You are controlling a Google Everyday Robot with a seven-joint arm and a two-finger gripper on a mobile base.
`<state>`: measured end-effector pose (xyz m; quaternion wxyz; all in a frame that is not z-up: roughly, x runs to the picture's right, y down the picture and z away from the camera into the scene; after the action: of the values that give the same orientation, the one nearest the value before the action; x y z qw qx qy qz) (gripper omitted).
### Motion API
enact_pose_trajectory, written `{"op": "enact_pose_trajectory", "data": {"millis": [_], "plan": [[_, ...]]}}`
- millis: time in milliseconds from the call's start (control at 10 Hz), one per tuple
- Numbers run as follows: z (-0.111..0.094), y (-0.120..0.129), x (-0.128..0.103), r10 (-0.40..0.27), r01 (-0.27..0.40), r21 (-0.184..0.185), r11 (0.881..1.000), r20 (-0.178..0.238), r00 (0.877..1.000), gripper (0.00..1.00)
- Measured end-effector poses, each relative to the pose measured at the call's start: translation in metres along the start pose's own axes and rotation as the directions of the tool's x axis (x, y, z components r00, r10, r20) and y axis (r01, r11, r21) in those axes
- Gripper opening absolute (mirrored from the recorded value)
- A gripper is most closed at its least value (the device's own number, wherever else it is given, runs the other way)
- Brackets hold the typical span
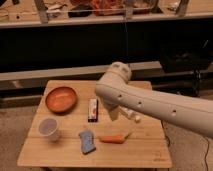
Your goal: Move the arm in a circular motion
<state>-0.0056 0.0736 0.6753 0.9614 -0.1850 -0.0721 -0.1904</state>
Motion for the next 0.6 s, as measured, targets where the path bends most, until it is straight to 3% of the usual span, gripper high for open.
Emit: {"op": "enact_pose_trajectory", "data": {"millis": [300, 500, 600], "plan": [[0.011, -0.042, -0.011, 0.008, -0.008, -0.003, 1.000, 0.018, 1.000, 0.80], [0.022, -0.059, 0.005, 0.037, -0.037, -0.014, 0.999, 0.033, 0.999, 0.80], [0.030, -0.066, 0.024, 0.060, -0.059, -0.024, 0.998, 0.040, 0.997, 0.80]]}}
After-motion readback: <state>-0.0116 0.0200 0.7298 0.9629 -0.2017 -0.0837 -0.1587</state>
